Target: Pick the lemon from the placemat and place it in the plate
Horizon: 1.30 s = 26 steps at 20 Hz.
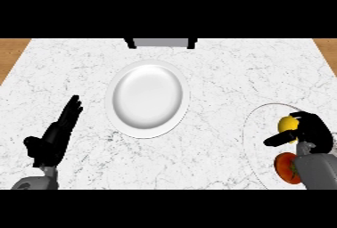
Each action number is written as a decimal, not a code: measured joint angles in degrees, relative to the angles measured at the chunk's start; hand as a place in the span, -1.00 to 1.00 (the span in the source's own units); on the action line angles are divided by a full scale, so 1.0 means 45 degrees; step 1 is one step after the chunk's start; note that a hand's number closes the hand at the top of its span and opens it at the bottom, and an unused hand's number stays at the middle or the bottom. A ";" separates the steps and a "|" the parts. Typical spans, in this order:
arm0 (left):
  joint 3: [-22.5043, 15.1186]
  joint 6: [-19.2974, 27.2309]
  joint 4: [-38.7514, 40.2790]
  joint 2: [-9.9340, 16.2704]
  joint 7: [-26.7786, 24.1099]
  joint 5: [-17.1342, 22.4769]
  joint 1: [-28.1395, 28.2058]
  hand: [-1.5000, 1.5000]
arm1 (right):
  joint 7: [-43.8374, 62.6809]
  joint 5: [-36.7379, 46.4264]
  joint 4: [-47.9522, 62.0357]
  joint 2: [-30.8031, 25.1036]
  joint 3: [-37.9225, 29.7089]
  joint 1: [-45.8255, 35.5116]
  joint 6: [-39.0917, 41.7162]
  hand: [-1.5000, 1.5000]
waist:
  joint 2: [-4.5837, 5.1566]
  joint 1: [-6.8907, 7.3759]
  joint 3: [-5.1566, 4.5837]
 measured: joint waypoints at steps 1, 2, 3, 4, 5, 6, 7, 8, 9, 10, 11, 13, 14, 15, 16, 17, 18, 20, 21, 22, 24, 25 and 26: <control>0.0106 -0.0103 0.0046 0.0041 -0.0039 0.0023 0.0002 0.00 | -0.0223 -0.0122 0.0020 -0.0049 -0.0155 0.0041 0.0087 1.00 | 0.0002 -0.0001 0.0008; 0.0103 -0.0048 0.0008 -0.0049 0.0040 -0.0028 -0.0031 0.00 | -0.0318 -0.0124 -0.0027 0.0035 -0.0177 0.0114 0.0096 1.00 | -0.0018 -0.0006 -0.0011; 0.0263 -0.0175 0.0276 0.0011 -0.0116 0.0023 -0.0168 0.00 | -0.0484 -0.0127 0.0063 0.0083 -0.0244 0.0095 0.0063 1.00 | -0.0030 -0.0012 -0.0026; 0.0406 -0.0333 0.0382 0.0113 -0.0085 0.0102 -0.0232 0.00 | -0.0524 -0.0114 -0.0016 0.0100 -0.0261 0.0126 0.0125 1.00 | -0.0030 -0.0014 -0.0024; 0.0294 -0.0186 0.0273 -0.0042 0.0008 -0.0044 -0.0230 0.00 | -0.0714 -0.0119 0.0207 0.0066 -0.0368 -0.0012 0.0140 1.00 | -0.0028 -0.0006 -0.0019; 0.0250 -0.0170 0.0080 -0.0119 0.0022 -0.0087 -0.0053 0.00 | -0.0875 -0.0033 0.0329 0.0109 -0.0384 -0.0057 0.0075 1.00 | -0.0041 -0.0002 -0.0035; 0.0272 -0.0229 0.0075 -0.0115 0.0022 -0.0103 -0.0042 0.00 | -0.1053 0.0029 0.0277 0.0109 -0.0400 0.0041 0.0014 1.00 | -0.0051 -0.0004 -0.0044; 0.0347 -0.0260 0.0246 -0.0098 0.0070 -0.0104 -0.0238 0.00 | -0.1069 0.0176 0.0182 0.0112 -0.0347 0.0057 0.0012 1.00 | -0.0047 -0.0014 -0.0039; 0.0312 -0.0175 0.0048 -0.0180 0.0167 -0.0153 -0.0159 0.00 | -0.1045 0.0374 0.0019 0.0097 -0.0270 0.0087 0.0007 1.00 | -0.0039 -0.0009 -0.0022; 0.0346 -0.0253 0.0005 -0.0125 0.0155 -0.0143 -0.0050 0.00 | -0.1023 0.0676 -0.0055 0.0088 -0.0137 0.0079 -0.0079 1.00 | -0.0035 0.0000 -0.0015; 0.0377 -0.0231 0.0263 -0.0187 0.0126 -0.0155 -0.0280 0.00 | -0.1034 0.0995 -0.0146 0.0054 -0.0004 0.0098 -0.0207 1.00 | -0.0026 -0.0018 -0.0009; 0.0460 -0.0274 0.0357 -0.0119 -0.0019 -0.0182 -0.0252 0.00 | -0.1224 0.1501 -0.0796 0.0130 0.0559 0.0410 -0.0315 1.00 | -0.0041 -0.0045 -0.0019; 0.0483 -0.0276 0.0273 -0.0088 -0.0008 -0.0183 -0.0181 0.00 | -0.1464 0.1701 -0.1180 0.0140 0.0925 0.0625 -0.0301 1.00 | -0.0053 -0.0053 -0.0023; 0.0468 -0.0283 0.0167 -0.0109 0.0018 -0.0169 -0.0083 0.00 | -0.1709 0.1865 -0.1697 0.0179 0.1341 0.0928 -0.0263 1.00 | -0.0064 -0.0082 -0.0018; 0.0414 -0.0259 0.0167 -0.0164 0.0048 -0.0205 -0.0060 0.00 | -0.2060 0.2021 -0.2179 0.0195 0.1814 0.1223 -0.0217 1.00 | -0.0071 -0.0132 -0.0016; 0.0440 -0.0270 0.0209 -0.0142 0.0004 -0.0209 -0.0016 0.00 | -0.2412 0.2227 -0.2621 0.0283 0.2354 0.1532 -0.0261 1.00 | -0.0078 -0.0163 -0.0020; 0.0437 -0.0252 0.0116 -0.0157 0.0067 -0.0202 0.0033 0.00 | -0.2717 0.2367 -0.3157 0.0301 0.2795 0.1849 -0.0292 1.00 | -0.0079 -0.0179 -0.0001; 0.0435 -0.0230 -0.0001 -0.0135 0.0207 -0.0224 0.0041 0.00 | -0.3047 0.2781 -0.4374 0.0372 0.3683 0.2538 -0.0421 1.00 | -0.0067 -0.0225 0.0040; 0.0491 -0.0235 0.0018 -0.0120 0.0197 -0.0197 0.0039 0.00 | -0.3141 0.2987 -0.4995 0.0440 0.4104 0.2949 -0.0541 1.00 | -0.0057 -0.0240 0.0051; 0.0485 -0.0207 -0.0053 -0.0140 0.0256 -0.0209 0.0062 0.00 | -0.3119 0.3201 -0.5604 0.0520 0.4499 0.3264 -0.0554 1.00 | -0.0045 -0.0230 0.0063; 0.0442 -0.0203 -0.0110 -0.0203 0.0222 -0.0257 0.0124 0.00 | -0.2995 0.3635 -0.6970 0.0408 0.5071 0.3842 -0.0368 1.00 | -0.0022 -0.0214 0.0078; 0.0494 -0.0292 -0.0154 -0.0124 0.0237 -0.0211 0.0168 0.00 | -0.2760 0.3914 -0.7774 0.0351 0.5367 0.4068 -0.0126 1.00 | -0.0018 -0.0213 0.0082; 0.0468 -0.0268 -0.0161 -0.0164 0.0260 -0.0250 0.0134 0.00 | -0.2657 0.4126 -0.8413 0.0267 0.5537 0.4218 0.0048 1.00 | -0.0008 -0.0200 0.0085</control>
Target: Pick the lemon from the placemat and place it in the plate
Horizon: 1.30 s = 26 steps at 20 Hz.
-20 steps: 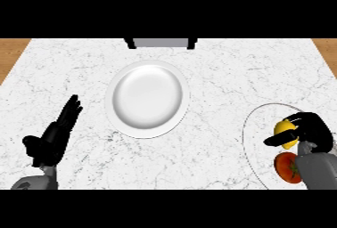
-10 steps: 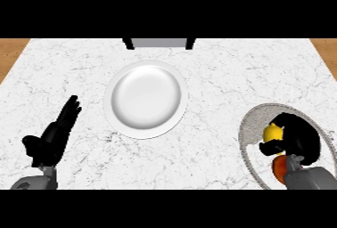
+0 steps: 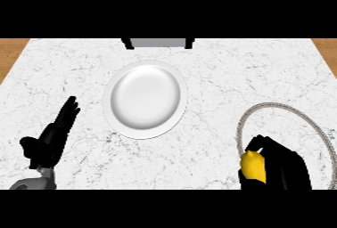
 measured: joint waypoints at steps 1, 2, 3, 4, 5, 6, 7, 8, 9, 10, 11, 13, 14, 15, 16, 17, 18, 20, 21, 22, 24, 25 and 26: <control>0.0002 0.0052 -0.0029 -0.0038 -0.0056 -0.0038 0.0045 0.00 | 0.0162 0.0228 -0.0708 -0.0061 0.0185 0.0121 0.0201 1.00 | 0.0006 0.0009 0.0003; 0.0097 -0.0072 0.0059 0.0042 -0.0100 0.0042 -0.0014 0.00 | 0.0283 0.0591 -0.1242 -0.0080 0.0433 0.0264 0.0268 1.00 | 0.0013 0.0015 0.0003; 0.0088 -0.0110 0.0016 0.0025 -0.0170 0.0043 0.0116 0.00 | 0.0539 0.0844 -0.1841 -0.0065 0.0578 0.0160 0.0620 1.00 | 0.0018 0.0044 0.0007; 0.0094 -0.0106 -0.0024 0.0024 -0.0135 0.0024 0.0109 0.00 | 0.0618 0.0997 -0.2337 -0.0131 0.0570 0.0114 0.0822 1.00 | 0.0025 0.0061 0.0007; 0.0081 -0.0068 -0.0090 -0.0029 -0.0106 0.0012 0.0108 0.00 | 0.0743 0.1319 -0.2777 -0.0072 0.0726 0.0090 0.0859 1.00 | 0.0028 0.0069 0.0009; 0.0037 -0.0039 -0.0079 -0.0066 -0.0122 -0.0059 0.0117 0.00 | 0.0856 0.1668 -0.3168 -0.0002 0.0881 0.0008 0.0892 1.00 | 0.0030 0.0076 0.0011; 0.0035 -0.0085 -0.0127 -0.0029 -0.0104 -0.0065 0.0170 0.00 | 0.1096 0.2108 -0.3674 0.0069 0.1106 -0.0133 0.1128 1.00 | 0.0028 0.0085 0.0010; 0.0039 -0.0074 -0.0108 -0.0066 -0.0116 -0.0076 0.0159 0.00 | 0.1196 0.2498 -0.3931 0.0181 0.1319 -0.0260 0.1197 1.00 | 0.0031 0.0097 0.0010; -0.0037 -0.0039 -0.0095 -0.0158 -0.0156 -0.0144 0.0170 0.00 | 0.1321 0.2755 -0.4175 0.0305 0.1357 -0.0593 0.1437 1.00 | 0.0039 0.0118 0.0011; -0.0029 -0.0070 0.0056 -0.0203 -0.0293 -0.0164 0.0128 0.00 | 0.1305 0.2907 -0.4267 0.0392 0.1316 -0.0837 0.1572 1.00 | 0.0047 0.0130 0.0010; -0.0010 -0.0092 0.0002 -0.0171 -0.0226 -0.0166 0.0099 0.00 | 0.1551 0.3259 -0.4388 0.0713 0.1616 -0.1248 0.1953 1.00 | 0.0053 0.0153 0.0012; 0.0020 -0.0171 -0.0032 -0.0156 -0.0159 -0.0175 0.0077 0.00 | 0.1717 0.3595 -0.4374 0.1304 0.1924 -0.1884 0.2377 1.00 | 0.0060 0.0183 0.0013; 0.0017 -0.0097 0.0083 -0.0225 -0.0253 -0.0267 0.0035 0.00 | 0.1681 0.3572 -0.4209 0.1581 0.1840 -0.2303 0.2561 1.00 | 0.0066 0.0195 0.0013; 0.0059 -0.0173 0.0069 -0.0215 -0.0126 -0.0191 -0.0076 0.00 | 0.1746 0.3708 -0.3902 0.1966 0.1910 -0.2763 0.2708 1.00 | 0.0071 0.0208 0.0013; 0.0051 -0.0181 -0.0009 -0.0257 -0.0142 -0.0193 0.0006 0.00 | 0.1799 0.3828 -0.3511 0.2374 0.1937 -0.3207 0.2785 1.00 | 0.0074 0.0226 0.0014; 0.0137 -0.0182 0.0061 -0.0212 0.0007 -0.0173 -0.0210 0.00 | 0.1772 0.3750 -0.3295 0.2676 0.1757 -0.3692 0.3024 1.00 | 0.0081 0.0229 0.0014; 0.0140 -0.0197 -0.0108 -0.0210 0.0120 -0.0168 -0.0156 0.00 | 0.1689 0.3550 -0.3110 0.2917 0.1450 -0.4159 0.3341 1.00 | 0.0082 0.0241 0.0015; 0.0259 -0.0391 -0.0010 -0.0094 0.0071 -0.0085 -0.0207 0.00 | 0.2015 0.3420 -0.2399 0.3393 0.1397 -0.5268 0.3687 1.00 | 0.0088 0.0267 0.0017; 0.0253 -0.0375 0.0120 -0.0120 0.0114 -0.0127 -0.0384 0.00 | 0.2044 0.3268 -0.1895 0.3563 0.1310 -0.5702 0.3681 1.00 | 0.0091 0.0270 0.0014; 0.0307 -0.0393 0.0367 -0.0133 -0.0078 -0.0151 -0.0401 0.00 | 0.2107 0.3028 -0.1559 0.3692 0.1125 -0.6229 0.3793 1.00 | 0.0097 0.0272 0.0015; 0.0273 -0.0426 0.0540 -0.0196 -0.0191 -0.0197 -0.0475 0.00 | 0.2285 0.2478 -0.0310 0.3877 0.0977 -0.7244 0.3492 1.00 | 0.0111 0.0331 0.0014; 0.0265 -0.0368 0.0485 -0.0237 -0.0107 -0.0229 -0.0521 0.00 | 0.2321 0.2203 0.0134 0.3942 0.0945 -0.7568 0.3321 1.00 | 0.0111 0.0333 0.0014; 0.0230 -0.0364 0.0461 -0.0274 -0.0239 -0.0288 -0.0411 0.00 | 0.2351 0.1877 0.0637 0.3993 0.0828 -0.7990 0.3187 1.00 | 0.0111 0.0347 0.0016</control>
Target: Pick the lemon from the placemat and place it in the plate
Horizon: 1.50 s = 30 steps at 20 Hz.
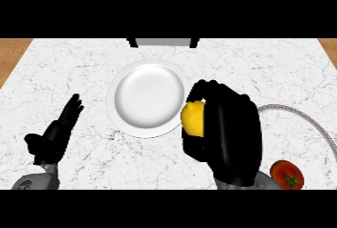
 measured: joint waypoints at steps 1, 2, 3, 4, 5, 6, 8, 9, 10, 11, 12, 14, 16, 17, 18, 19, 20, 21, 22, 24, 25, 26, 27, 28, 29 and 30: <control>0.0014 0.0028 -0.0107 0.0026 0.0208 -0.0009 -0.0111 0.00 | -0.0005 -0.0241 0.0533 0.0041 -0.0008 -0.0246 -0.0287 1.00 | 0.0000 0.0006 0.0000; 0.0011 -0.0025 -0.0239 0.0068 0.0406 0.0024 -0.0160 0.00 | 0.0030 -0.0565 0.1199 0.0071 -0.0090 -0.0704 -0.0569 1.00 | 0.0006 0.0045 0.0002; 0.0076 -0.0123 -0.0195 0.0104 0.0234 0.0075 -0.0046 0.00 | -0.0050 -0.0799 0.1821 0.0097 -0.0175 -0.1023 -0.0929 1.00 | 0.0009 0.0057 0.0003; 0.0013 -0.0093 -0.0205 0.0036 0.0127 -0.0004 0.0082 0.00 | -0.0094 -0.1026 0.2469 0.0116 -0.0126 -0.1292 -0.1359 1.00 | 0.0012 0.0074 0.0004; -0.0026 -0.0045 -0.0181 -0.0008 0.0103 -0.0079 0.0095 0.00 | -0.0050 -0.1274 0.3181 0.0130 -0.0083 -0.1764 -0.1755 1.00 | 0.0019 0.0101 0.0004; -0.0042 0.0010 -0.0091 -0.0076 0.0085 -0.0122 -0.0025 0.00 | -0.0029 -0.1543 0.3846 0.0142 -0.0033 -0.2204 -0.2178 1.00 | 0.0025 0.0114 0.0003; -0.0055 0.0018 0.0148 -0.0132 -0.0031 -0.0179 -0.0197 0.00 | -0.0153 -0.2003 0.5365 0.0159 0.0028 -0.3027 -0.3145 1.00 | 0.0050 0.0185 0.0001; -0.0067 0.0032 0.0170 -0.0167 0.0002 -0.0192 -0.0296 0.00 | -0.0190 -0.2304 0.6049 0.0163 0.0069 -0.3414 -0.3600 1.00 | 0.0054 0.0201 0.0001; -0.0078 0.0026 0.0029 -0.0171 0.0222 -0.0164 -0.0334 0.00 | -0.0186 -0.2552 0.6705 0.0166 0.0200 -0.3742 -0.4035 1.00 | 0.0051 0.0218 0.0002; -0.0064 0.0036 0.0020 -0.0159 0.0243 -0.0183 -0.0365 0.00 | -0.0179 -0.2885 0.7331 0.0169 0.0320 -0.4143 -0.4470 1.00 | 0.0055 0.0246 0.0003; 0.0000 -0.0031 0.0021 -0.0103 0.0308 -0.0118 -0.0430 0.00 | -0.0090 -0.3149 0.7880 0.0169 0.0660 -0.4388 -0.4909 1.00 | 0.0054 0.0269 0.0002; -0.0104 -0.0074 -0.0217 -0.0131 0.0343 -0.0168 -0.0252 0.00 | -0.0287 -0.3689 0.9156 0.0174 0.0761 -0.4930 -0.5730 1.00 | 0.0063 0.0332 0.0002; -0.0208 -0.0099 -0.0225 -0.0224 0.0235 -0.0217 -0.0112 0.00 | -0.0325 -0.4016 0.9790 0.0168 0.0736 -0.5075 -0.6885 1.00 | 0.0085 0.0413 0.0003; -0.0239 -0.0077 -0.0278 -0.0248 0.0290 -0.0239 -0.0208 0.00 | -0.0264 -0.4205 1.0067 0.0167 0.0735 -0.5158 -0.7428 -1.00 | 0.0097 0.0457 0.0004; -0.0283 -0.0063 -0.0315 -0.0280 0.0408 -0.0257 -0.0305 0.00 | -0.0222 -0.4394 1.0372 0.0166 0.0784 -0.5224 -0.7923 -1.00 | 0.0099 0.0469 0.0005; -0.0280 -0.0075 -0.0180 -0.0295 0.0317 -0.0274 -0.0349 0.00 | -0.0057 -0.4613 1.0780 0.0161 0.0839 -0.5494 -0.8230 -1.00 | 0.0108 0.0489 0.0004; -0.0210 -0.0162 -0.0125 -0.0202 0.0226 -0.0240 -0.0334 0.00 | 0.0013 -0.4808 1.1245 0.0157 0.0924 -0.5710 -0.8587 -1.00 | 0.0115 0.0528 0.0001; -0.0222 -0.0127 -0.0059 -0.0239 0.0201 -0.0279 -0.0367 0.00 | 0.0209 -0.5056 1.1543 0.0154 0.1100 -0.5897 -0.8825 -1.00 | 0.0112 0.0529 0.0001; -0.0242 -0.0101 0.0056 -0.0265 0.0096 -0.0342 -0.0438 0.00 | 0.0259 -0.5362 1.1919 0.0150 0.1147 -0.6077 -0.9104 -1.00 | 0.0127 0.0565 -0.0001; -0.0224 -0.0174 0.0121 -0.0231 0.0094 -0.0325 -0.0547 0.00 | 0.0316 -0.5987 1.2551 0.0147 0.1220 -0.6369 -0.9541 -1.00 | 0.0138 0.0599 -0.0001; -0.0229 -0.0196 0.0115 -0.0238 0.0064 -0.0322 -0.0493 0.00 | 0.0435 -0.6246 1.2709 0.0144 0.1394 -0.6383 -0.9828 -1.00 | 0.0134 0.0623 0.0000; -0.0220 -0.0237 0.0152 -0.0230 0.0099 -0.0297 -0.0550 0.00 | 0.0362 -0.6509 1.2950 0.0144 0.1312 -0.6535 -1.0103 -1.00 | 0.0146 0.0635 0.0000; -0.0238 -0.0186 0.0162 -0.0276 0.0107 -0.0328 -0.0626 0.00 | 0.0387 -0.6735 1.3107 0.0141 0.1315 -0.6730 -1.0384 -1.00 | 0.0152 0.0663 0.0001; -0.0283 -0.0111 0.0156 -0.0369 0.0110 -0.0367 -0.0625 0.00 | 0.0236 -0.6888 1.3178 0.0142 0.1227 -0.6739 -1.0769 -1.00 | 0.0148 0.0640 0.0003; -0.0239 -0.0207 0.0107 -0.0291 0.0092 -0.0310 -0.0538 0.00 | 0.0037 -0.6986 1.3276 0.0140 0.1088 -0.6752 -1.1177 -1.00 | 0.0147 0.0636 0.0004; -0.0186 -0.0197 0.0181 -0.0257 0.0052 -0.0315 -0.0556 0.00 | -0.0039 -0.7012 1.3218 0.0138 0.1098 -0.6670 -1.1671 -1.00 | 0.0139 0.0603 0.0005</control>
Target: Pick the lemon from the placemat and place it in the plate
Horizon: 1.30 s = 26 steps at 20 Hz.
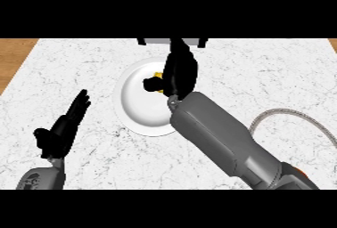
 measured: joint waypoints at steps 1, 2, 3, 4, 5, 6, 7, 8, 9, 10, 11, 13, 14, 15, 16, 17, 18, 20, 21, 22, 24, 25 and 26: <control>0.0026 -0.0016 -0.0039 0.0000 -0.0044 0.0035 0.0131 0.00 | -0.0162 -0.0016 -0.0084 -0.0003 -0.0088 0.0118 -0.0526 -1.00 | -0.0013 -0.0020 0.0003; 0.0047 -0.0005 -0.0091 -0.0006 -0.0059 0.0050 0.0187 0.00 | -0.0266 -0.0096 -0.0232 -0.0004 -0.0175 0.0206 -0.0953 -1.00 | -0.0031 -0.0063 0.0005; 0.0128 -0.0044 -0.0061 0.0083 -0.0067 0.0080 0.0194 0.00 | -0.0437 -0.0147 -0.0327 -0.0005 -0.0291 0.0308 -0.1384 -1.00 | -0.0040 -0.0119 0.0006; 0.0160 -0.0047 -0.0129 0.0107 -0.0014 0.0106 0.0242 0.00 | -0.0670 -0.0251 -0.0506 -0.0007 -0.0437 0.0532 -0.1793 -1.00 | -0.0054 -0.0179 0.0010; 0.0185 -0.0043 -0.0234 0.0115 0.0035 0.0135 0.0309 0.00 | -0.0879 -0.0359 -0.0732 -0.0007 -0.0632 0.0724 -0.2134 -1.00 | -0.0073 -0.0249 0.0014; 0.0227 -0.0031 -0.0208 0.0128 0.0001 0.0139 0.0332 0.00 | -0.1246 -0.0605 -0.1029 -0.0006 -0.0817 0.1045 -0.2450 -1.00 | -0.0074 -0.0325 0.0017; 0.0275 0.0020 -0.0056 0.0111 -0.0075 0.0122 0.0296 0.00 | -0.1631 -0.0863 -0.1338 -0.0004 -0.1001 0.1330 -0.2746 -1.00 | -0.0066 -0.0403 0.0019; 0.0310 0.0048 0.0018 0.0116 -0.0149 0.0100 0.0327 0.00 | -0.1978 -0.1111 -0.1777 -0.0026 -0.1140 0.1712 -0.2973 -1.00 | -0.0079 -0.0491 0.0019; 0.0303 0.0095 -0.0043 0.0078 -0.0091 0.0093 0.0350 0.00 | -0.2434 -0.1432 -0.2217 -0.0106 -0.1245 0.2195 -0.3194 -1.00 | -0.0089 -0.0544 0.0022; 0.0324 0.0145 0.0032 0.0027 -0.0067 0.0098 0.0318 0.00 | -0.2852 -0.1755 -0.2754 -0.0258 -0.1334 0.2661 -0.3314 -1.00 | -0.0097 -0.0614 0.0023; 0.0328 0.0133 0.0024 0.0004 -0.0050 0.0121 0.0396 0.00 | -0.3246 -0.2015 -0.3358 -0.0463 -0.1382 0.3177 -0.3413 -1.00 | -0.0115 -0.0671 0.0023; 0.0399 0.0058 -0.0092 0.0093 -0.0082 0.0169 0.0564 0.00 | -0.4157 -0.2692 -0.4584 -0.0986 -0.1357 0.4459 -0.3564 -1.00 | -0.0135 -0.0738 0.0024; 0.0360 0.0082 -0.0199 0.0068 -0.0036 0.0133 0.0644 0.00 | -0.4530 -0.2991 -0.5243 -0.1235 -0.1287 0.5093 -0.3552 -1.00 | -0.0145 -0.0765 0.0025; 0.0362 0.0077 -0.0345 0.0068 -0.0035 0.0145 0.0765 0.00 | -0.4995 -0.3387 -0.5853 -0.1590 -0.1276 0.5726 -0.3505 -1.00 | -0.0152 -0.0775 0.0025; 0.0423 0.0066 -0.0364 0.0095 0.0048 0.0195 0.0722 0.00 | -0.5501 -0.3786 -0.6414 -0.1915 -0.1213 0.6379 -0.3412 -1.00 | -0.0153 -0.0795 0.0025; 0.0474 0.0015 -0.0344 0.0145 0.0007 0.0220 0.0727 0.00 | -0.5982 -0.4224 -0.6908 -0.2270 -0.1286 0.6876 -0.3207 -1.00 | -0.0151 -0.0800 0.0025; 0.0478 0.0057 -0.0198 0.0114 -0.0142 0.0149 0.0727 0.00 | -0.6575 -0.4645 -0.7251 -0.2521 -0.1354 0.7358 -0.3028 -1.00 | -0.0148 -0.0801 0.0024; 0.0430 0.0068 -0.0434 0.0114 -0.0009 0.0103 0.0827 0.00 | -0.7721 -0.5540 -0.7970 -0.3064 -0.1545 0.8218 -0.2422 -1.00 | -0.0148 -0.0788 0.0026; 0.0416 0.0114 -0.0532 0.0092 0.0060 0.0061 0.0839 0.00 | -0.8243 -0.5804 -0.8197 -0.3192 -0.1650 0.8590 -0.2149 -1.00 | -0.0152 -0.0785 0.0023; 0.0442 0.0075 -0.0600 0.0121 0.0194 0.0095 0.0809 0.00 | -0.8609 -0.6059 -0.8608 -0.3422 -0.1741 0.9063 -0.1853 -1.00 | -0.0157 -0.0795 0.0020; 0.0422 0.0119 -0.0648 0.0075 0.0230 0.0033 0.0822 0.00 | -0.9573 -0.6506 -0.8797 -0.3601 -0.1848 0.9895 -0.1333 -1.00 | -0.0161 -0.0793 0.0018; 0.0397 0.0154 -0.0650 0.0004 0.0325 0.0022 0.0712 0.00 | -1.0137 -0.6771 -0.8632 -0.3603 -0.2065 1.0138 -0.1046 -1.00 | -0.0158 -0.0786 0.0016; 0.0470 0.0092 -0.0527 0.0073 0.0244 0.0027 0.0651 0.00 | -1.0753 -0.7044 -0.8597 -0.3630 -0.2226 1.0487 -0.0753 -1.00 | -0.0155 -0.0787 0.0015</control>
